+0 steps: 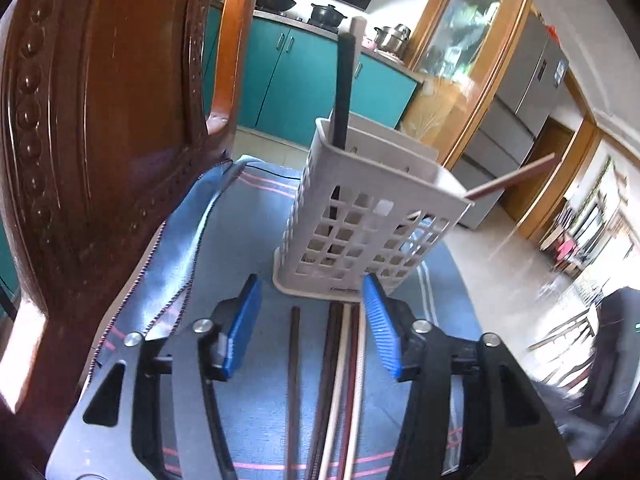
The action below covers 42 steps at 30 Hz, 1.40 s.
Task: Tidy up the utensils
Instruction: 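Open both tools to drop the chopsticks into the white basket, then move both open tools back down toward the remaining chopsticks on the cloth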
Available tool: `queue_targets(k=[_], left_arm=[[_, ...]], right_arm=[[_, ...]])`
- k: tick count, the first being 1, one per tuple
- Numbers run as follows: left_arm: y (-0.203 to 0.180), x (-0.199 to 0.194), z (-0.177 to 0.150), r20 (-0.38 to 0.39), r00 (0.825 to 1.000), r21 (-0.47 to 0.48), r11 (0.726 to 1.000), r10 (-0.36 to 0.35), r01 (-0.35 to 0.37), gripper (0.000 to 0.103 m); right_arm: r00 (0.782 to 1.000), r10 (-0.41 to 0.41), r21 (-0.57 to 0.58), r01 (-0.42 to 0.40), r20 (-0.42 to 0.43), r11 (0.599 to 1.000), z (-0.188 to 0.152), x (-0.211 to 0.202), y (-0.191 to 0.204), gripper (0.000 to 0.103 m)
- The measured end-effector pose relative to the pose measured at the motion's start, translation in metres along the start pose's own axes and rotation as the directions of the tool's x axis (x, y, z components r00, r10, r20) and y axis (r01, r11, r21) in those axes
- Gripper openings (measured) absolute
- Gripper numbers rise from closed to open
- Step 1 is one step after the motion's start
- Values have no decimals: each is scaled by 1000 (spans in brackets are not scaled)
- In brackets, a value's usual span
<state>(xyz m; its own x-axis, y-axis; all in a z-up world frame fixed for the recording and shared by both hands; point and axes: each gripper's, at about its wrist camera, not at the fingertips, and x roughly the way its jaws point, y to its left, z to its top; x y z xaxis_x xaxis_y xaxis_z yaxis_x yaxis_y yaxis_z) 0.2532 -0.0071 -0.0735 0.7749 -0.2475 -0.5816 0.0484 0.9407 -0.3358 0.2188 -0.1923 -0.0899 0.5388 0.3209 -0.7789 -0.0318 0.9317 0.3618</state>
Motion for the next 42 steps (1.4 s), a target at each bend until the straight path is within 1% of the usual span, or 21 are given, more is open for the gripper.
queue_targets(k=[1, 3, 7, 11, 16, 22, 23, 24, 25, 27, 28, 29, 30, 32, 34, 37, 38, 40, 42], left_arm=[[-2, 0, 0, 4, 1000, 14, 1000, 14, -14, 58], [-4, 0, -2, 9, 999, 36, 999, 35, -36, 60], [-1, -1, -6, 10, 998, 43, 997, 60, -60, 62], [0, -2, -5, 7, 998, 40, 997, 69, -69, 63], [1, -5, -6, 15, 997, 43, 996, 76, -76, 65], [3, -6, -7, 14, 996, 41, 996, 84, -84, 66], [4, -6, -7, 13, 996, 41, 995, 86, -86, 66], [4, -6, -7, 11, 996, 41, 995, 89, -89, 66], [4, -6, -7, 7, 996, 41, 995, 91, -92, 66], [5, -4, -8, -4, 995, 40, 994, 97, -97, 67], [5, -2, -9, -12, 995, 41, 994, 101, -100, 67], [5, -1, -9, -19, 994, 43, 994, 104, -103, 68], [5, 2, -10, -33, 993, 47, 993, 110, -108, 69], [5, 8, -13, -64, 990, 56, 991, 125, -121, 69], [7, 17, -16, -115, 985, 54, 991, 129, -123, 69], [12, 31, -23, -191, 972, 45, 990, 139, -133, 68], [13, 34, -25, -204, 967, 48, 988, 151, -144, 68], [17, 38, -28, -223, 955, 56, 981, 194, -186, 64], [22, 41, -29, -234, 948, 46, 976, 217, -212, 63]], right_arm=[[999, -3, 17, 4, -45, 1000, -3, 14, -1, 27], [996, -5, 28, 8, -88, 1000, -6, 30, 1, 27], [994, -34, -10, 34, -108, 999, -6, 45, 12, 27], [990, -64, -37, 60, -128, 998, -5, 60, 22, 27], [985, -139, -111, 127, -102, 986, -4, 69, 36, 27], [985, -150, -161, 135, -86, 978, -8, 74, 50, 27], [986, -144, -164, 129, -86, 978, -9, 70, 48, 24], [988, -126, -162, 110, -91, 981, -10, 69, 49, 15], [988, -124, -165, 107, -93, 980, -11, 70, 51, 11], [987, -134, -182, 116, -91, 976, -12, 68, 53, 8], [985, -149, -188, 131, -85, 973, -13, 66, 52, 7], [979, -186, -196, 167, -82, 966, -13, 65, 51, 6], [975, -203, -197, 182, -91, 963, -15, 65, 47, 3], [979, -179, -176, 161, -96, 971, -16, 62, 38, 1], [978, -178, -152, 161, -105, 975, -15, 58, 31, 0], [987, -124, -102, 113, -102, 988, -11, 54, 25, 2], [987, -118, -95, 108, -105, 990, -9, 55, 25, 3], [986, -112, -89, 101, -121, 991, -5, 61, 28, 4], [985, -114, -110, 101, -128, 989, -4, 68, 34, 5]])
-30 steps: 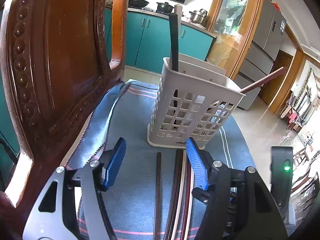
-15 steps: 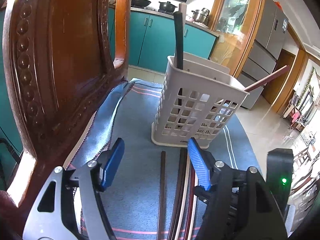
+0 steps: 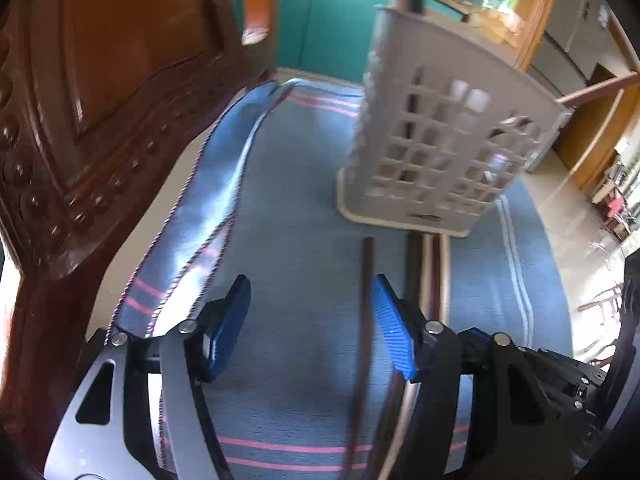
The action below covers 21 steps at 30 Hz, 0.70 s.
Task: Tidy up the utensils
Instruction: 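Move both open tools back down toward the remaining chopsticks on the cloth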
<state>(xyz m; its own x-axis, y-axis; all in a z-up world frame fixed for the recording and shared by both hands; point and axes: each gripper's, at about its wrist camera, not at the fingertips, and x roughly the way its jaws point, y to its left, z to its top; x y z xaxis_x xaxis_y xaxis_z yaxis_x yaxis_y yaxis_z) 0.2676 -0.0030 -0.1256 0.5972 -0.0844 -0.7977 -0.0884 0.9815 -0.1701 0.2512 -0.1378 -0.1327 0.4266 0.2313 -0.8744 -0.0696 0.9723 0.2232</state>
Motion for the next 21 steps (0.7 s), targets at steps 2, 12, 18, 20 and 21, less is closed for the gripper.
queue_targets(k=[2, 12, 18, 20, 21], left_arm=[[5, 2, 0, -3, 1000, -16, 1000, 21, -21, 63], [12, 12, 2, -7, 998, -46, 997, 64, -64, 63], [15, 11, 4, -6, 997, -59, 995, 75, -75, 63], [15, 11, 4, -6, 997, -61, 995, 77, -77, 63], [15, 11, 4, -7, 997, -61, 995, 77, -77, 63]], right_arm=[[1000, -23, -34, 23, 7, 999, 2, 5, 9, 7], [1000, 28, 19, -28, -14, 999, 13, 9, 9, 33], [999, -38, -66, 37, -3, 997, 7, 15, 32, 39], [998, -61, -94, 62, 11, 994, 9, 21, 41, 40], [998, -66, -91, 68, 18, 994, 10, 23, 42, 40]])
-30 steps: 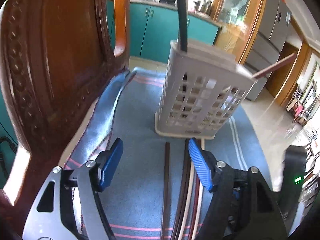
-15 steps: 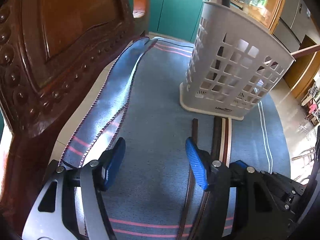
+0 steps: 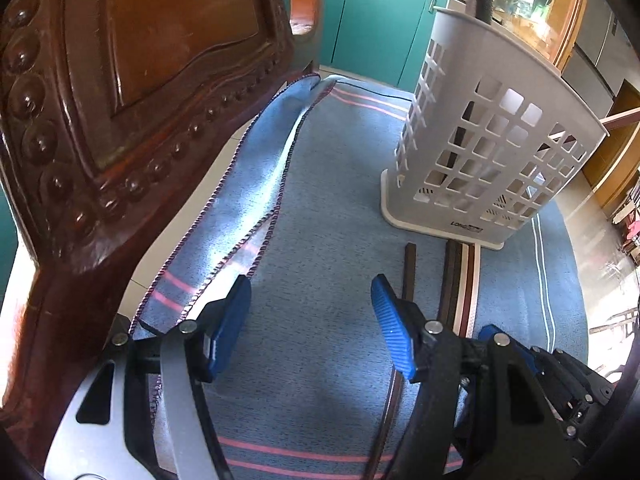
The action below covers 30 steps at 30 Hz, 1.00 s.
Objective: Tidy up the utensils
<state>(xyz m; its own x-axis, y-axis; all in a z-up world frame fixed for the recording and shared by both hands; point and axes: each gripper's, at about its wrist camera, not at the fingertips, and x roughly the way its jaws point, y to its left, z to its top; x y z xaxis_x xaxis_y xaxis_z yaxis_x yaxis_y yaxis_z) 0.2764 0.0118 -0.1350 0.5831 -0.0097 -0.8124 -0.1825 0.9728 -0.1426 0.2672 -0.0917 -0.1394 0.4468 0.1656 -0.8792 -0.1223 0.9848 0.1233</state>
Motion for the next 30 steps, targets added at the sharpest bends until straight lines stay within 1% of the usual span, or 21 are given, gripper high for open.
queue_targets(k=[2, 4, 5, 6, 8, 9, 10, 11, 12, 16, 18, 19, 20, 21, 24, 28, 29, 30], left_arm=[[1, 0, -1, -2, 1000, 1, 1000, -2, 2, 63], [1, -1, -1, -4, 1000, 3, 1000, -2, 2, 63], [1, 0, -1, -5, 1000, 3, 1000, -2, 2, 63], [1, 0, -1, -6, 1000, 3, 1000, -5, 5, 63], [1, -1, -2, -6, 1000, 4, 1000, -7, 7, 64], [1, -1, -2, -5, 1000, 5, 1000, -8, 8, 63], [1, -1, -2, -5, 1000, 6, 1000, -8, 8, 64], [1, -1, -2, -5, 1000, 7, 1000, -9, 9, 63], [1, -1, -2, -5, 1000, 9, 1000, -9, 9, 64], [0, -1, -3, -7, 1000, 11, 1000, -4, 4, 64], [0, 0, -3, -6, 1000, 8, 1000, 0, 0, 64], [1, 0, -3, -6, 1000, 7, 1000, 0, 0, 64], [1, 0, -3, -6, 1000, 6, 1000, -1, 1, 64], [0, -1, -3, -4, 1000, 7, 1000, -2, 2, 64], [1, -1, -2, -1, 1000, 5, 1000, 2, -2, 65], [2, -1, -1, 1, 1000, 3, 1000, 0, 0, 65], [2, -1, -1, 1, 1000, 3, 1000, 1, -1, 65], [2, -1, -1, 3, 1000, 0, 1000, 0, 0, 65]], right_arm=[[1000, -4, 10, 4, -4, 1000, 2, 1, 0, 39], [1000, 12, 19, -12, -13, 1000, 3, 2, -1, 32], [1000, 21, 24, -21, -18, 1000, 3, 1, -2, 26], [1000, 9, 30, -8, -18, 1000, 4, 0, -3, 19], [1000, -10, 31, 11, -19, 999, 4, -1, -6, 8], [1000, -9, 34, 10, -24, 999, 4, -2, -9, 4], [1000, -9, 37, 10, -27, 999, 4, -2, -11, 3], [999, -22, 35, 23, -26, 999, 3, -3, -12, 2], [998, -56, 29, 57, -34, 998, 2, -2, -15, 1], [999, -32, 53, 35, -39, 998, -2, -2, -24, 1], [999, 21, 93, -17, -45, 995, -2, -2, -28, 1], [998, 37, 107, -31, -55, 994, -2, 0, -29, 2], [997, 50, 114, -43, -61, 993, -1, 0, -29, 7], [997, 53, 117, -46, -62, 992, 0, 1, -28, 10], [998, 28, 98, -21, -64, 995, 3, 4, -19, 10], [997, 47, 121, -39, -65, 992, 3, 3, -14, 10], [996, 66, 124, -58, -63, 991, 3, 3, -14, 12], [994, 85, 128, -75, -70, 989, 4, 3, -14, 23]])
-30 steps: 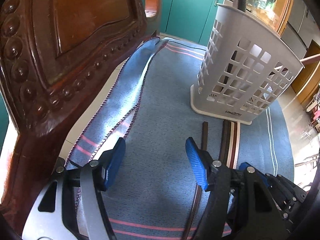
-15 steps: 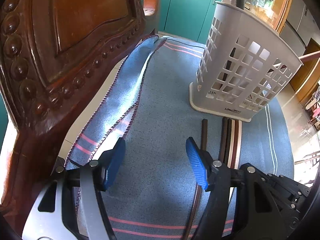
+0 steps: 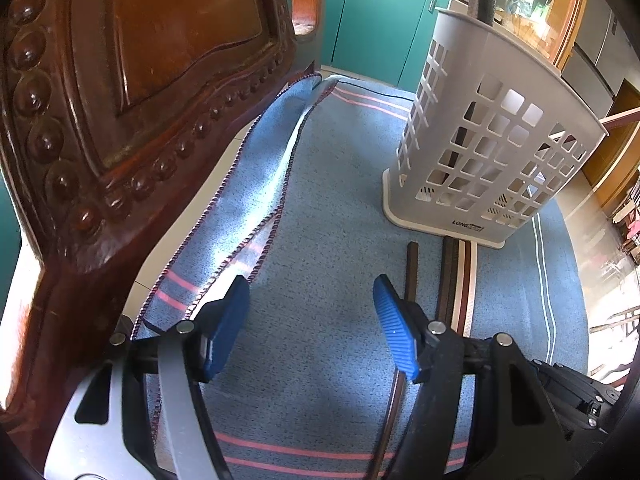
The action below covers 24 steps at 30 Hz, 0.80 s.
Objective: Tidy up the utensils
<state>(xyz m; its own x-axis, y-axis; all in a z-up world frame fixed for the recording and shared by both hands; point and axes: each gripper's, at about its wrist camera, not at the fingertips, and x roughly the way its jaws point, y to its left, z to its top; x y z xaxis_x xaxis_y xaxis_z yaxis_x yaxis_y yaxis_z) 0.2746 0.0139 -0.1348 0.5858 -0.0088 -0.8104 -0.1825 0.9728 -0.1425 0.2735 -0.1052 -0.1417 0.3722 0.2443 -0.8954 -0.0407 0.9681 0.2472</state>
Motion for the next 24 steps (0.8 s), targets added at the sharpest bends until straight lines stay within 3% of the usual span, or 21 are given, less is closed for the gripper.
queue_targets(k=[2, 9, 12, 17, 24], left_arm=[[1, -2, 0, 4, 1000, -4, 1000, -1, 1, 65], [3, -4, 0, 10, 1000, -13, 1000, -10, 10, 66], [3, -5, -1, 9, 1000, -9, 1000, -10, 10, 66], [4, -5, -1, 4, 1000, -8, 1000, -15, 15, 66], [-2, 0, -3, -12, 999, 2, 999, -42, 42, 68]], right_arm=[[999, 30, 13, -30, -12, 999, 0, 2, 0, 37], [993, -110, -119, 115, 45, 986, 3, 15, 33, 43], [988, -143, -152, 151, 61, 977, 3, 22, 42, 38], [990, -133, -153, 138, 42, 979, 0, 18, 35, 33], [990, -137, -102, 138, 11, 985, -12, -8, -13, 30]])
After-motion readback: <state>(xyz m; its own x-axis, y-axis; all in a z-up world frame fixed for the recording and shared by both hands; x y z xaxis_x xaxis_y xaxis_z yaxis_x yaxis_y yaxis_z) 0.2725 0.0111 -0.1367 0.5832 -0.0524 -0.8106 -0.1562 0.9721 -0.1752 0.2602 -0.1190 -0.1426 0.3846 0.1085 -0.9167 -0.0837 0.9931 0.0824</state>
